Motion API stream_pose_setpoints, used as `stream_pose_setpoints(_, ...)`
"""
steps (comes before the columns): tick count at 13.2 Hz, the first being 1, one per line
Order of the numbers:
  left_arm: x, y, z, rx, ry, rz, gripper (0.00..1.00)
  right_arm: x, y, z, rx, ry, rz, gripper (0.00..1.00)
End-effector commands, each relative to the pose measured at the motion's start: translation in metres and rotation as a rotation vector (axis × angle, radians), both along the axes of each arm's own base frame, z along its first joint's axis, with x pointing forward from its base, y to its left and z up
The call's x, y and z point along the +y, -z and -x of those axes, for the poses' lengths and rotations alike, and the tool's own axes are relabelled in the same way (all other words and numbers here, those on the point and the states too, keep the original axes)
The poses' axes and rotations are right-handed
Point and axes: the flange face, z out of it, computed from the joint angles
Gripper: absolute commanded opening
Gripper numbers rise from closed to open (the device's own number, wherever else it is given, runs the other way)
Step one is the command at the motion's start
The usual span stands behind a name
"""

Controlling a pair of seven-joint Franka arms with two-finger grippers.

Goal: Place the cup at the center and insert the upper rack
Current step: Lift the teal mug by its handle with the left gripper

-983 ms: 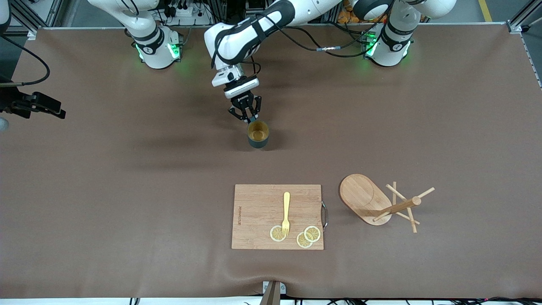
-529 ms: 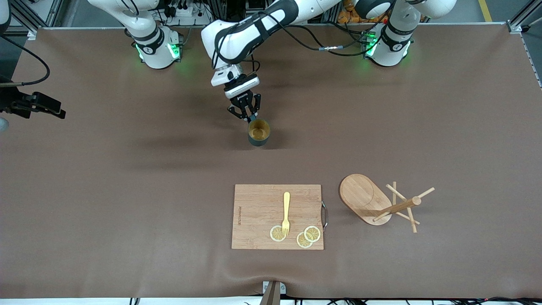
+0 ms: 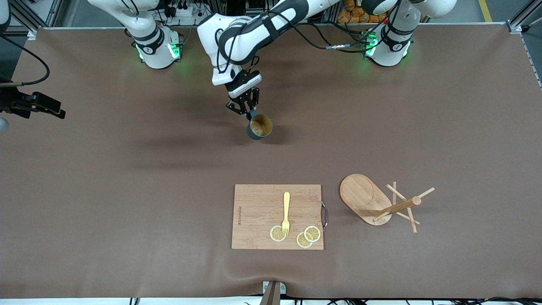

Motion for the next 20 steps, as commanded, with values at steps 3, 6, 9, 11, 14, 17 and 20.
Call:
stream_pose_setpoints(3,0.018,-0.066,-0.045,0.081,-0.116,0.232,0.0,-0.004,-0.004,0.003,-0.008,0.005,0.001,1.0)
stream_pose_setpoints(6,0.033,-0.096,-0.072,0.144,-0.195,0.332,0.0,-0.004,-0.005,0.002,-0.016,0.007,0.001,1.0)
stream_pose_setpoints(9,0.049,-0.11,-0.09,0.172,-0.23,0.389,0.0,-0.003,-0.005,0.002,-0.016,0.005,0.001,1.0)
stream_pose_setpoints(11,0.067,-0.125,-0.108,0.222,-0.255,0.479,0.0,-0.002,-0.006,0.002,-0.018,0.004,0.001,1.0)
stream_pose_setpoints(14,0.1,-0.144,-0.136,0.281,-0.292,0.579,0.0,0.002,-0.007,0.001,-0.016,-0.002,0.001,1.0)
stream_pose_setpoints(17,0.12,-0.147,-0.156,0.288,-0.308,0.612,0.0,0.005,-0.015,-0.002,-0.03,-0.008,0.002,1.0)
stream_pose_setpoints(20,0.132,-0.15,-0.174,0.282,-0.33,0.654,0.0,0.01,-0.017,-0.003,-0.035,-0.018,0.002,1.0)
